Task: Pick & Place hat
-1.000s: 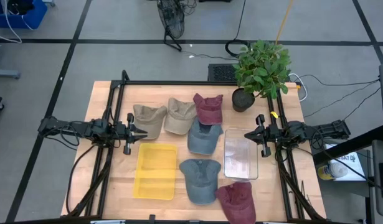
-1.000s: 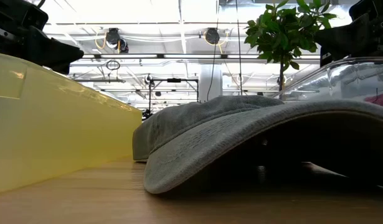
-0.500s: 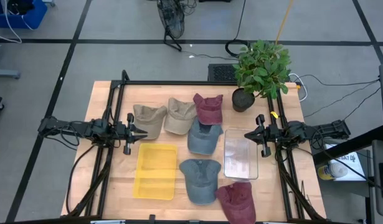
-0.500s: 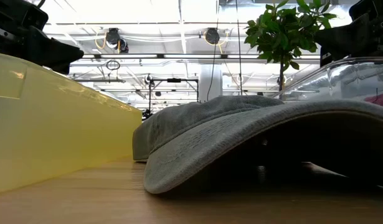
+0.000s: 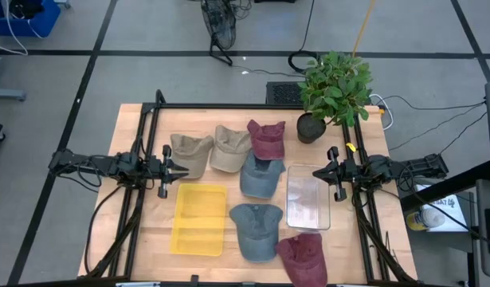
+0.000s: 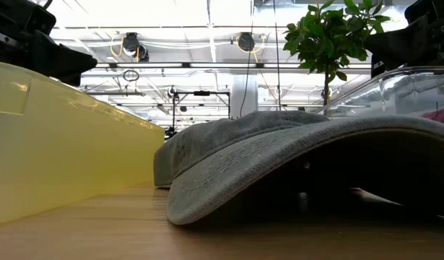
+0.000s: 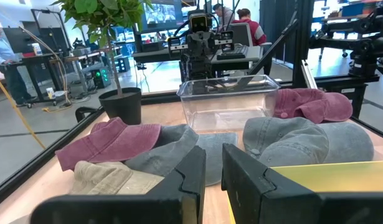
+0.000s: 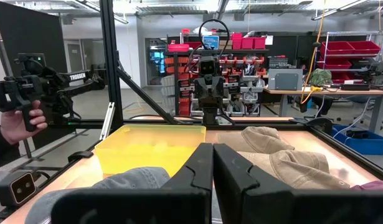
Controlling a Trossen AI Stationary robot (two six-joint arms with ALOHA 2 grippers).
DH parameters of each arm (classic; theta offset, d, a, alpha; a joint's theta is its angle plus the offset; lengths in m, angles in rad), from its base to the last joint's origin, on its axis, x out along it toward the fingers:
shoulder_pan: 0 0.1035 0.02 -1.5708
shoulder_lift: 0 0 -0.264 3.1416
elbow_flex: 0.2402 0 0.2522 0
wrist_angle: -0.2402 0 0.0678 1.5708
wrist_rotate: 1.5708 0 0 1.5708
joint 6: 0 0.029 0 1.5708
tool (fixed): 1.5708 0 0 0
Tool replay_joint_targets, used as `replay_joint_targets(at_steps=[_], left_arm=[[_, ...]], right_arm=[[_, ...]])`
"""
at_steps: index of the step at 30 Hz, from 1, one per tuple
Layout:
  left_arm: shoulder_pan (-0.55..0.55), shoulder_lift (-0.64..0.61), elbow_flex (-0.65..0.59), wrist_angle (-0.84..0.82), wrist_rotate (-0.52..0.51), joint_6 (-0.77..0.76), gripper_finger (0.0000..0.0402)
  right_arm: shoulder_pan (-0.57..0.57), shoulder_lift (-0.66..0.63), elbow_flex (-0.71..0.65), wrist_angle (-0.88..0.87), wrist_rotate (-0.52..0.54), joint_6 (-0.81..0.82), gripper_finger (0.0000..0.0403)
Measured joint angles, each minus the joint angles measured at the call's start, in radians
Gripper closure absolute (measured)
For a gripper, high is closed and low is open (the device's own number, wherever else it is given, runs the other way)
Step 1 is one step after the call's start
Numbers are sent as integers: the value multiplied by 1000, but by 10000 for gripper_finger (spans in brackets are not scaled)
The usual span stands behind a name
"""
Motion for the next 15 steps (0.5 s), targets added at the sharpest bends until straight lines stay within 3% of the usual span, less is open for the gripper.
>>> replay_joint_targets(at_steps=[9,15], left_arm=[[0,0,0,27,-4,-6,341],[0,0,0,130,-4,-104,341]], right_arm=[[0,0,0,0,0,0,403],[0,0,0,26,0,-28,403]])
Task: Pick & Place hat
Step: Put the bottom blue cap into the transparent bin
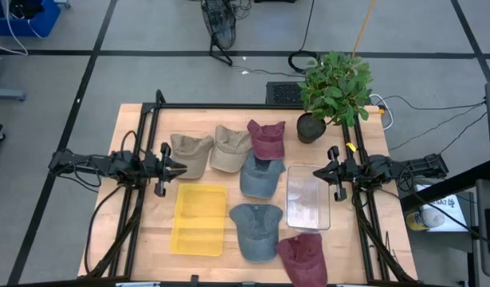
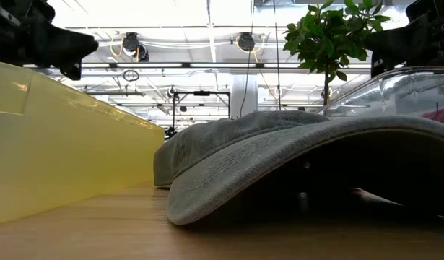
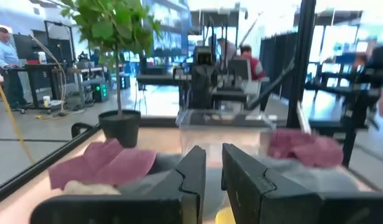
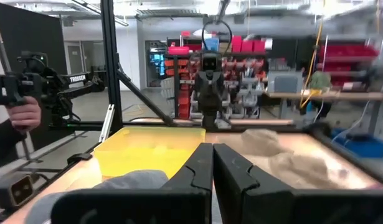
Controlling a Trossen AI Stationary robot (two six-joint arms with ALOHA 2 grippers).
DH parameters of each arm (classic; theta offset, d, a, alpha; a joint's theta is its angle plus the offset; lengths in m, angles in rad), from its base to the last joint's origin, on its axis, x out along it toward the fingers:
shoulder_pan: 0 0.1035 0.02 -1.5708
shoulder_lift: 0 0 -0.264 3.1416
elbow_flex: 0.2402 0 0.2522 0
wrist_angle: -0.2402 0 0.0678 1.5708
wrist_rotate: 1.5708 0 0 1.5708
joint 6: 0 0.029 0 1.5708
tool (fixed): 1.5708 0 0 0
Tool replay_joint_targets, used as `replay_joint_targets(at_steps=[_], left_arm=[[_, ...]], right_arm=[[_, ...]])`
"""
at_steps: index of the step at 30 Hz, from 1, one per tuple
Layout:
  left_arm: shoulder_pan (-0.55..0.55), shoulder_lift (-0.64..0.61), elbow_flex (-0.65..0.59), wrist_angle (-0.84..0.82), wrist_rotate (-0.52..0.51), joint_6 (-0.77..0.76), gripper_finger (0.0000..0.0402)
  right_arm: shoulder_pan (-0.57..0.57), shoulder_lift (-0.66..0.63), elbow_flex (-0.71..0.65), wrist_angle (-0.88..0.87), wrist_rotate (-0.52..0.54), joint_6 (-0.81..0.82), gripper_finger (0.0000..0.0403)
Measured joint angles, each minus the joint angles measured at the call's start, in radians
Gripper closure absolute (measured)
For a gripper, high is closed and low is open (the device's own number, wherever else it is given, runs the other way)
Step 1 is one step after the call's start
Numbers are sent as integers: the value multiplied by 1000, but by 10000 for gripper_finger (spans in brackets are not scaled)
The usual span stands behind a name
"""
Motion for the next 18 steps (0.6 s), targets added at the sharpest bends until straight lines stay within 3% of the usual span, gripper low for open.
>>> replay_joint_targets(at_steps=[5,12,18], left_arm=[[0,1,0,-31,0,-21,341],[0,1,0,-12,-7,-13,341],[0,1,0,-1,-10,8,341]], right_arm=[[0,30,18,261,0,-57,403],[0,280,232,159,82,-107,403],[5,600,488,-13,46,-73,403]])
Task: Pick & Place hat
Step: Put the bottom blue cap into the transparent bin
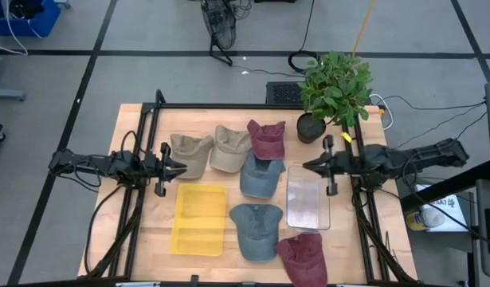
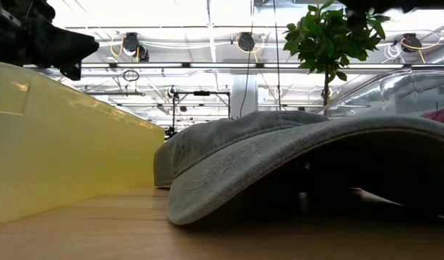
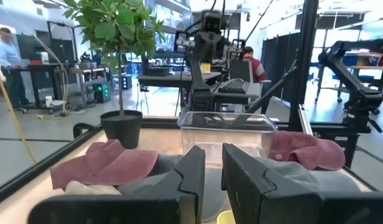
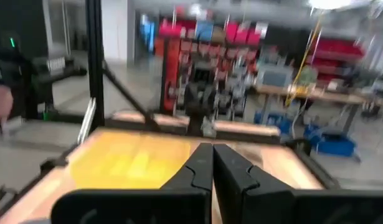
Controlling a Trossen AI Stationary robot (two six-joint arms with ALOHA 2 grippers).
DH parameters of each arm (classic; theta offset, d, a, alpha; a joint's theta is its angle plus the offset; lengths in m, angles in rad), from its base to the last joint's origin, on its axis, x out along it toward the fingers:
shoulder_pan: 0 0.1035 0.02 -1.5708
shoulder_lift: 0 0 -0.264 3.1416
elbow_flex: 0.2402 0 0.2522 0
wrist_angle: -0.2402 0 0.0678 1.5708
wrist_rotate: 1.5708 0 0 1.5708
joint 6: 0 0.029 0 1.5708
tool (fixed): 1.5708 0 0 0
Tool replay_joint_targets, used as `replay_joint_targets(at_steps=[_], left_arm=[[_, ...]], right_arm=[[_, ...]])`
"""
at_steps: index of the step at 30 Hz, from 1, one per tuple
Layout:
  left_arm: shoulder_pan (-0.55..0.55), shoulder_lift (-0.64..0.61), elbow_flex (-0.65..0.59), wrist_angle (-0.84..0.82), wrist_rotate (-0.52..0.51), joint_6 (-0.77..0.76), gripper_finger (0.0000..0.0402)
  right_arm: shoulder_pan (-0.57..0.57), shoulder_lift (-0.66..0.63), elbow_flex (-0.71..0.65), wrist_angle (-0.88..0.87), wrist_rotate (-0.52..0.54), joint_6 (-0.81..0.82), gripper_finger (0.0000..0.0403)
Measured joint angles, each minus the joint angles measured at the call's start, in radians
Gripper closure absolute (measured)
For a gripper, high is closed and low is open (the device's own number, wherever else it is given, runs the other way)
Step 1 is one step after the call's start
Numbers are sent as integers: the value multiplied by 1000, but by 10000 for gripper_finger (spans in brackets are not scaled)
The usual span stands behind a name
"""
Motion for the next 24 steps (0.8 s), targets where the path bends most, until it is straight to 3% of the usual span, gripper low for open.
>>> replay_joint_targets(at_steps=[7,15,19,24], left_arm=[[0,0,0,-17,2,25,341],[0,0,0,-2,1,77,341],[0,0,0,-5,1,75,341],[0,0,0,-4,1,70,341]], right_arm=[[77,356,344,-237,5,6,403],[249,755,748,-621,7,63,403],[329,864,796,-645,9,9,403],[357,949,796,-592,122,131,387]])
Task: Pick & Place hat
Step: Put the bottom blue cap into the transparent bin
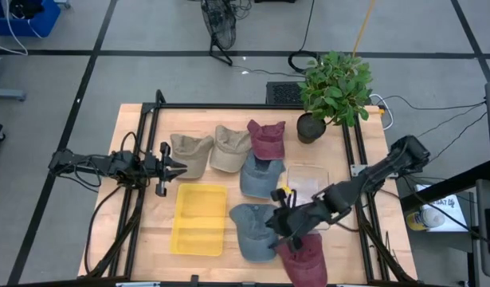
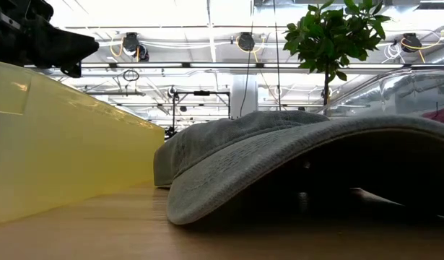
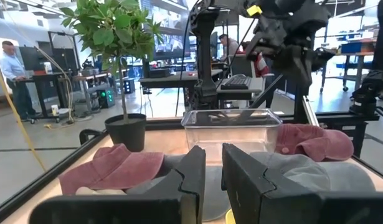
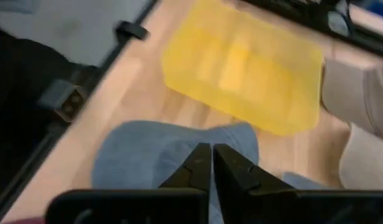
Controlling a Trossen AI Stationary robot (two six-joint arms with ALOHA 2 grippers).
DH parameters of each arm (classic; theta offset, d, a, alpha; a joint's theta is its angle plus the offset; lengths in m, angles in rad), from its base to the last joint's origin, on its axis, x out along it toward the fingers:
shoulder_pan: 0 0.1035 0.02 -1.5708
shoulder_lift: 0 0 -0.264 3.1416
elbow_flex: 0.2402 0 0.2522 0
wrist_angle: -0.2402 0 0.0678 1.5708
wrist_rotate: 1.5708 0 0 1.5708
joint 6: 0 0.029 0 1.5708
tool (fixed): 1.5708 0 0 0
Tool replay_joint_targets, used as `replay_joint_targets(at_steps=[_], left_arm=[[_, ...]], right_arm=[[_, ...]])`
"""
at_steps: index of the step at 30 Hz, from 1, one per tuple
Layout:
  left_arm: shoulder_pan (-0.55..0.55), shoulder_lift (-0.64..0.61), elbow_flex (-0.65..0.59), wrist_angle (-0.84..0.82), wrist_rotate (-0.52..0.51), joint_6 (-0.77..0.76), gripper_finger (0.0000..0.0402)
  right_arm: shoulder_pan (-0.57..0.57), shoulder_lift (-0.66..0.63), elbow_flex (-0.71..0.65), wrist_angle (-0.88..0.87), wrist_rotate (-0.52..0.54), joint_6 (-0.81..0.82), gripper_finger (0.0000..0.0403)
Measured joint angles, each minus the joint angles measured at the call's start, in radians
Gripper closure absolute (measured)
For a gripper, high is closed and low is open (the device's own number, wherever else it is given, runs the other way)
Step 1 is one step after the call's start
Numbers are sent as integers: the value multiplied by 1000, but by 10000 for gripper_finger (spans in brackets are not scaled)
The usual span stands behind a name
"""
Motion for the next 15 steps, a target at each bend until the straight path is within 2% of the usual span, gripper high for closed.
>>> replay_joint_targets(at_steps=[4,11,15], left_arm=[[0,0,0,1,0,0,341],[0,0,0,-8,0,-9,341],[0,0,0,-8,0,-28,341]], right_arm=[[-16,68,1,-7,13,42,330],[-39,189,1,24,-97,55,196],[-42,242,1,97,-135,50,157]])
